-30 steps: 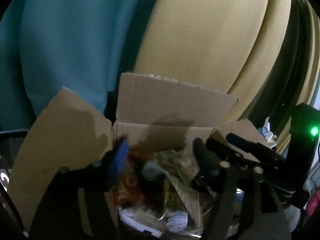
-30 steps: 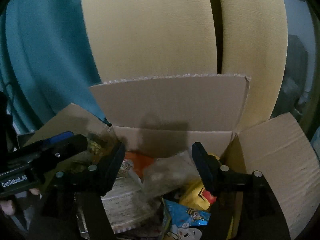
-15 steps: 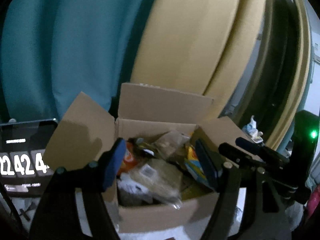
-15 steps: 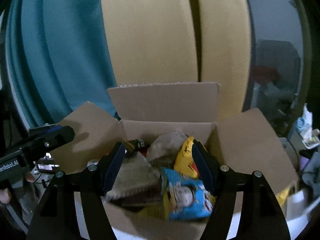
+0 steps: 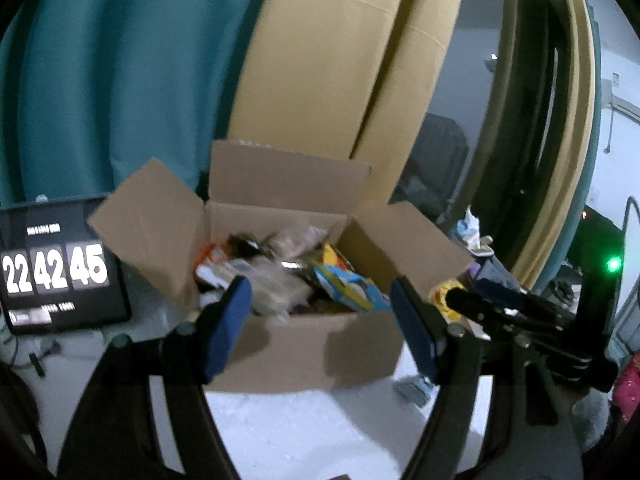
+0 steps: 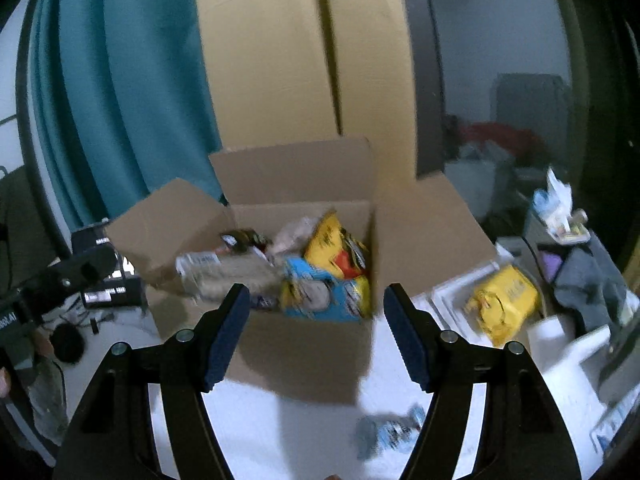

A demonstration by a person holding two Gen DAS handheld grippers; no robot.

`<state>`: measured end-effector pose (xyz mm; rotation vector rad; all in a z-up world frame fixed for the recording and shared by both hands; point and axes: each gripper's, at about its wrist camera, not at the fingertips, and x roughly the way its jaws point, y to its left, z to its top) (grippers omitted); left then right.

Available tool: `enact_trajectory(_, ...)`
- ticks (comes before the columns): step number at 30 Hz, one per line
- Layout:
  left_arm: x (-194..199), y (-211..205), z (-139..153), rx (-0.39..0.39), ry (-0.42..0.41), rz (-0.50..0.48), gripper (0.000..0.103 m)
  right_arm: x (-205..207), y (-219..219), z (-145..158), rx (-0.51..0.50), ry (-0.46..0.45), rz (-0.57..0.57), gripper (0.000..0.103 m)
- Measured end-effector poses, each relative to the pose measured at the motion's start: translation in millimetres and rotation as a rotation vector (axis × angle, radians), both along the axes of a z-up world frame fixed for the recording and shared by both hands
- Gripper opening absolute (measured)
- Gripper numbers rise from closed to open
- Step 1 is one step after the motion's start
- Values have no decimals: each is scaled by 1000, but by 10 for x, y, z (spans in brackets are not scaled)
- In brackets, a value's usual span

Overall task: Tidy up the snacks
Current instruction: 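Withdraw both grippers and move the right gripper to the light blue bag, then grasp the light blue snack bag with the right gripper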

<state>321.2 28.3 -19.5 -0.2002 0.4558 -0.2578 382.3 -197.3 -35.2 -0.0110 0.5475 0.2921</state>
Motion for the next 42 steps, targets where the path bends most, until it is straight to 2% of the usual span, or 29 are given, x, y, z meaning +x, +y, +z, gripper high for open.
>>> enact_trajectory(11, -112, -427, -448, 32, 98, -38, 73, -114, -769, -695, 21, 150, -91, 73)
enact_trajectory(20, -44, -488, -922, 56, 211, -26, 73, 5, -882, -1284, 31, 273, -91, 73)
enact_trajectory(25, -14, -417, -1118, 48, 260, -5, 73, 76, -805, -1413, 22, 303, -74, 74)
enact_trajectory(31, -18, -351, -1204, 49, 278, 1, 73, 138, -626, -1582, -18, 358, -33, 78)
enact_trajectory(36, -34, -260, -1207, 34, 282, 9, 73, 145, -575, -1589, -41, 356, -28, 78)
enact_trajectory(39, -92, -214, -1182, 32, 267, 8, 73, 101, -510, -1567, -72, 336, -21, 68)
enact_trajectory(40, -102, -208, -1182, 30, 268, 8, 73, 81, -475, -1562, -83, 328, -16, 62)
enact_trajectory(42, -129, -200, -1186, 30, 269, 5, 73, 37, -418, -1544, -97, 322, -18, 60)
